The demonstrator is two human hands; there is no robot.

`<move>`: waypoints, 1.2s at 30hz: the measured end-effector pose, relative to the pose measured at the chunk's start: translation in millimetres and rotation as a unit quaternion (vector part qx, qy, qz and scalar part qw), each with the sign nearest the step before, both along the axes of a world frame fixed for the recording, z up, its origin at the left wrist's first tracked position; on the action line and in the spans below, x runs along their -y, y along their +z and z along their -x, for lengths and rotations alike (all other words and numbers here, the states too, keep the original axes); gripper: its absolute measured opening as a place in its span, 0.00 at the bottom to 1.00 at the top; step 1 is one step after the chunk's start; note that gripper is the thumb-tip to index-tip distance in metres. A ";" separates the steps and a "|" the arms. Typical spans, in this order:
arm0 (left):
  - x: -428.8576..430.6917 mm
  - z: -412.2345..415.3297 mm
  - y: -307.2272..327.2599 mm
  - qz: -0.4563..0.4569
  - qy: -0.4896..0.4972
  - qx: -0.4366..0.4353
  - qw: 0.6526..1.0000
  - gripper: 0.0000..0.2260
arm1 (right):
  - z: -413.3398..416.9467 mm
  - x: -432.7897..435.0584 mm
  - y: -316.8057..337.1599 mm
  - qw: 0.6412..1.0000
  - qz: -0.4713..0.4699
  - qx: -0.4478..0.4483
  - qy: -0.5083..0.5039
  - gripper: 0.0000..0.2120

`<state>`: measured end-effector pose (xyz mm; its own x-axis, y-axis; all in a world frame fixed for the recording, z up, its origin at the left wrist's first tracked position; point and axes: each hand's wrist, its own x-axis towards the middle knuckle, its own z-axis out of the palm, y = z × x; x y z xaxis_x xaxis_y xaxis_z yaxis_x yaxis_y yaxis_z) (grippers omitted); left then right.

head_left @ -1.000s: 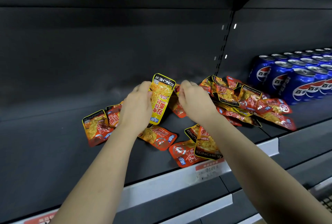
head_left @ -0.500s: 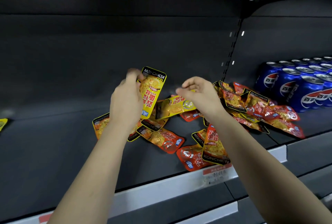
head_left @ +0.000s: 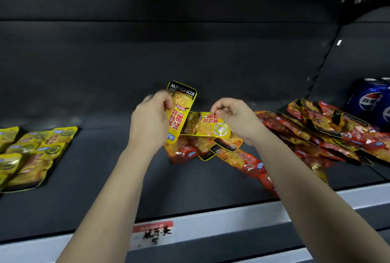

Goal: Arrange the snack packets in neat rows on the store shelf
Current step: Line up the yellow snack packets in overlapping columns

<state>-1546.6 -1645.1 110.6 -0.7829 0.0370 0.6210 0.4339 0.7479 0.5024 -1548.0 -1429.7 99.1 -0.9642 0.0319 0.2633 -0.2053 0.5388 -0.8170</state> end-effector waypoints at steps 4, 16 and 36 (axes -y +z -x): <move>51.4 -1.4 1.3 -0.009 0.029 0.020 0.999 0.14 | 3.0 55.9 0.4 0.994 0.103 0.021 0.015 0.12; 187.3 -14.8 2.6 -0.121 -0.020 0.075 0.990 0.13 | 13.0 180.4 5.1 0.971 0.228 0.050 0.059 0.24; 320.1 -14.8 1.6 -0.452 -0.075 0.046 0.887 0.03 | 2.5 325.0 -13.5 0.937 0.184 0.245 0.168 0.18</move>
<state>-1531.8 -1965.2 112.2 -0.8602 -0.3360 0.3836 0.4207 -0.0424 0.9062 -1550.5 -1754.6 85.7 -0.9381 -0.2940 -0.1830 0.1353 0.1751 -0.9752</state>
